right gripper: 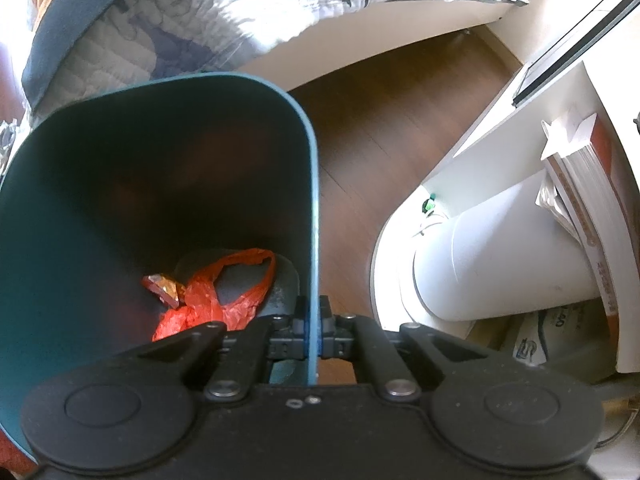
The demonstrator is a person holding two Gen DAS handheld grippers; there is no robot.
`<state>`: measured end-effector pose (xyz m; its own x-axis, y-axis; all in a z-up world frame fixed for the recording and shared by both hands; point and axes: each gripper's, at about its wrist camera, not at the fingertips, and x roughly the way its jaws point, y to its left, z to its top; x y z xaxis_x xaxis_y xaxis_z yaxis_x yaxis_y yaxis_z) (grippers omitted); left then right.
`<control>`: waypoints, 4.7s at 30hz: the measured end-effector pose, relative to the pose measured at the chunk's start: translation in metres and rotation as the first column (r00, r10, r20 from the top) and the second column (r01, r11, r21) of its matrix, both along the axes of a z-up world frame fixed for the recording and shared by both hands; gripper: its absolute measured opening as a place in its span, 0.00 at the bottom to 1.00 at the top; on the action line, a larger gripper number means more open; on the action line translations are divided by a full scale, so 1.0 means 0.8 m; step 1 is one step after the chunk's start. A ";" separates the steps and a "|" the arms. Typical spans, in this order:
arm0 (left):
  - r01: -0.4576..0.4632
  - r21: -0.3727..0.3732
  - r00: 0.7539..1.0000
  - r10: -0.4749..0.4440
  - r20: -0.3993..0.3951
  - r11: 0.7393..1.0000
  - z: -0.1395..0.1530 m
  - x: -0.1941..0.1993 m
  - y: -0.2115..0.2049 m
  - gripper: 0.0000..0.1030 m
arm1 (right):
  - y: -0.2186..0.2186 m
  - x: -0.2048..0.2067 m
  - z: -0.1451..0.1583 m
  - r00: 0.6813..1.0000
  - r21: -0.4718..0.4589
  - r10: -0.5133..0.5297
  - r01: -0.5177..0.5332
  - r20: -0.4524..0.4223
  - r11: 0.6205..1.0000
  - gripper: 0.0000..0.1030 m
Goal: Collect trash
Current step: 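Lower the left gripper and grasp the white cloth, then carry the white cloth with the left gripper into the teal bin and release, then lower the left gripper and grasp the purple-white package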
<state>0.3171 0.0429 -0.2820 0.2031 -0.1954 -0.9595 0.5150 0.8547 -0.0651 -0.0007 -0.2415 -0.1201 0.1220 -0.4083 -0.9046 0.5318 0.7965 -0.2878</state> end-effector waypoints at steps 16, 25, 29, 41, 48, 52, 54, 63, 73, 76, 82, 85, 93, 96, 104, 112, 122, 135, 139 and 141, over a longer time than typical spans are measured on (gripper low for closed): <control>0.320 -0.218 0.940 -0.281 0.192 0.922 0.209 -0.090 -0.099 0.22 | -0.014 -0.013 0.010 0.994 -0.057 -0.024 0.030 0.102 0.998 0.02; 0.634 -0.347 0.772 -0.587 0.243 0.691 0.303 -0.208 -0.206 0.22 | -0.018 -0.021 0.011 0.993 -0.051 -0.045 0.051 0.111 0.997 0.02; 0.722 -0.291 0.691 -0.673 0.263 0.628 0.293 -0.263 -0.262 0.22 | -0.020 -0.020 0.010 0.992 -0.051 -0.047 0.053 0.116 0.997 0.02; 0.805 -0.147 0.593 -0.781 0.193 0.575 0.206 -0.324 -0.351 0.22 | -0.026 -0.026 0.009 0.991 -0.049 -0.029 0.036 0.128 0.998 0.03; 0.799 -0.088 0.600 -0.784 0.161 0.594 0.172 -0.332 -0.385 0.23 | -0.025 -0.023 0.009 0.993 -0.048 -0.015 0.021 0.116 0.999 0.03; 0.803 -0.085 0.596 -0.794 0.120 0.590 0.160 -0.335 -0.393 0.23 | -0.025 -0.022 0.009 0.995 -0.039 -0.008 0.012 0.104 0.999 0.03; 0.805 -0.080 0.594 -0.796 0.116 0.588 0.154 -0.337 -0.397 0.23 | -0.025 -0.021 0.009 0.996 -0.035 0.006 -0.003 0.088 0.999 0.04; 0.798 -0.105 0.602 -0.791 0.111 0.593 0.158 -0.322 -0.402 0.27 | -0.023 -0.012 0.006 0.992 -0.007 0.123 -0.123 -0.025 0.992 0.07; 0.801 -0.159 0.597 -0.792 0.129 0.578 0.191 -0.312 -0.391 0.66 | -0.010 0.005 0.002 0.965 0.010 0.236 -0.236 -0.116 0.972 0.09; 0.802 -0.172 0.594 -0.794 0.131 0.572 0.205 -0.306 -0.382 0.66 | -0.007 0.009 0.002 0.963 0.010 0.243 -0.244 -0.118 0.970 0.09; 0.789 -0.229 0.610 -0.771 0.181 0.570 0.257 -0.273 -0.333 0.66 | 0.000 0.004 0.008 0.960 0.012 0.253 -0.253 -0.122 0.967 0.09; 0.770 -0.244 0.637 -0.740 0.219 0.590 0.283 -0.249 -0.296 0.66 | -0.002 0.003 0.009 0.962 0.015 0.248 -0.248 -0.117 0.969 0.09; 0.591 -0.225 0.802 -0.536 0.263 0.774 0.304 -0.158 -0.195 0.67 | -0.001 0.003 0.012 0.964 0.019 0.241 -0.240 -0.113 0.971 0.09; 0.501 -0.209 0.854 -0.440 0.278 0.840 0.300 -0.125 -0.161 0.67 | -0.002 0.003 0.012 0.964 0.020 0.240 -0.239 -0.114 0.971 0.09; 0.274 -0.194 0.938 -0.217 0.270 0.942 0.264 -0.032 -0.108 0.73 | -0.003 0.007 0.014 0.964 0.023 0.237 -0.236 -0.120 0.972 0.09; 0.084 -0.123 0.987 -0.065 0.150 0.989 0.156 0.050 -0.117 0.80 | 0.000 0.009 0.016 0.969 0.026 0.211 -0.210 -0.125 0.977 0.09; -0.038 0.020 0.996 0.039 -0.077 0.999 -0.011 0.095 -0.125 0.80 | 0.004 0.023 0.015 0.973 0.018 0.160 -0.159 -0.168 0.987 0.08; -0.063 0.016 0.994 0.064 -0.089 0.998 -0.063 0.106 -0.137 0.62 | 0.008 0.026 0.010 0.972 0.023 0.155 -0.153 -0.175 0.988 0.07; -0.078 0.021 0.993 0.080 -0.085 0.997 -0.062 0.108 -0.132 0.44 | 0.009 0.026 0.010 0.972 0.020 0.159 -0.158 -0.173 0.987 0.07; -0.069 0.016 0.996 0.070 -0.063 0.997 -0.054 0.103 -0.127 0.43 | 0.009 0.025 0.010 0.973 0.018 0.159 -0.158 -0.168 0.987 0.07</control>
<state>0.3992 -0.0590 -0.3253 0.1544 -0.1694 -0.9734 0.4496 0.8893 -0.0835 0.0192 -0.2347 -0.1125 0.0307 -0.3918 -0.9195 0.3427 0.8683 -0.3586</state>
